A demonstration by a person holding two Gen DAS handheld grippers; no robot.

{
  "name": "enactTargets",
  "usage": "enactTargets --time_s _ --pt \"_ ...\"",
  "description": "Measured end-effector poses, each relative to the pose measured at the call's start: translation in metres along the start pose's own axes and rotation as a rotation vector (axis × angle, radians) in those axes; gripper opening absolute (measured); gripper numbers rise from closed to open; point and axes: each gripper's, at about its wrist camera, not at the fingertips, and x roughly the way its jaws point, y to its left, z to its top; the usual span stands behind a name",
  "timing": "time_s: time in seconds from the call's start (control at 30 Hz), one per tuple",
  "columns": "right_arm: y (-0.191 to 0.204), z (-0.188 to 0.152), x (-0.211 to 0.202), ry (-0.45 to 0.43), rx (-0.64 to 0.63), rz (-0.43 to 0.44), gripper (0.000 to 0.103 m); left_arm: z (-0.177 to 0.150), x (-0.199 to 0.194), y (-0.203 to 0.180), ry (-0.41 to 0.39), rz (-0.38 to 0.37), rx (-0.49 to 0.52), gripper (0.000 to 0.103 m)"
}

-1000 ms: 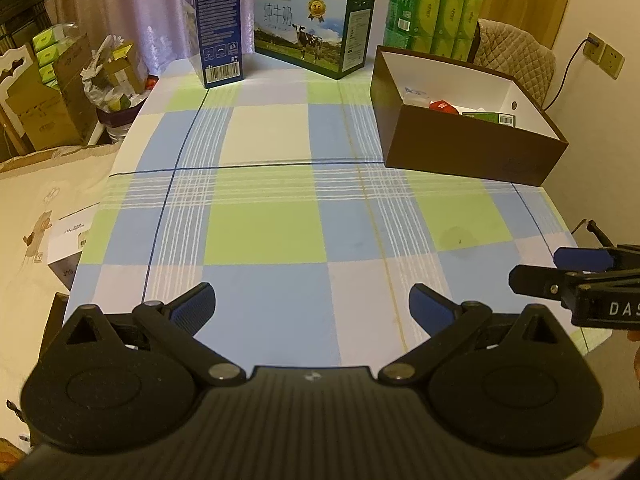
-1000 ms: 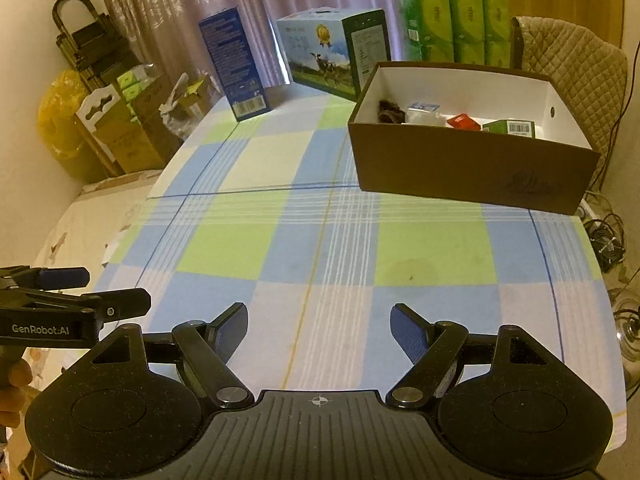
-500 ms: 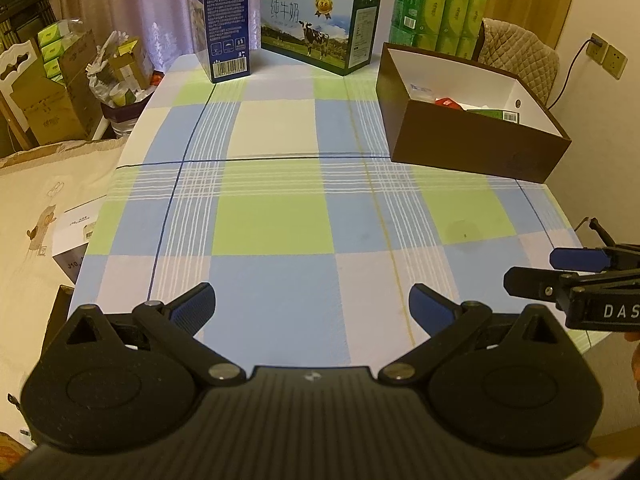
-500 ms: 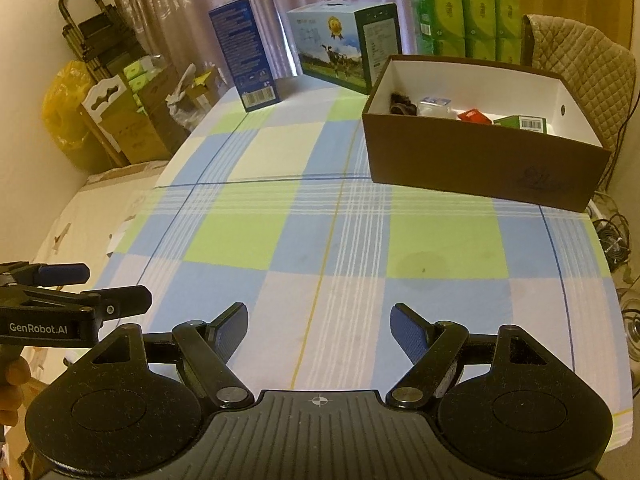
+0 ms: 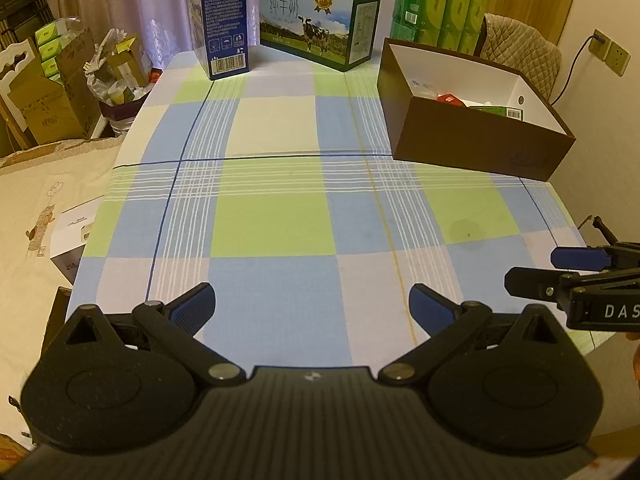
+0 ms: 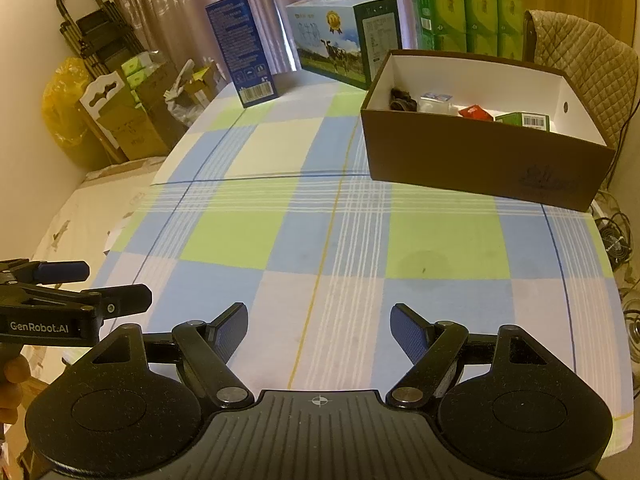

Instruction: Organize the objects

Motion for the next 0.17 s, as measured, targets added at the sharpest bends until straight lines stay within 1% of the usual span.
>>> enactTargets --time_s 0.17 --pt "-0.0041 0.0025 0.0028 0.004 0.004 0.0 0.075 0.0034 0.0047 -0.0031 0.002 0.004 0.005 0.102"
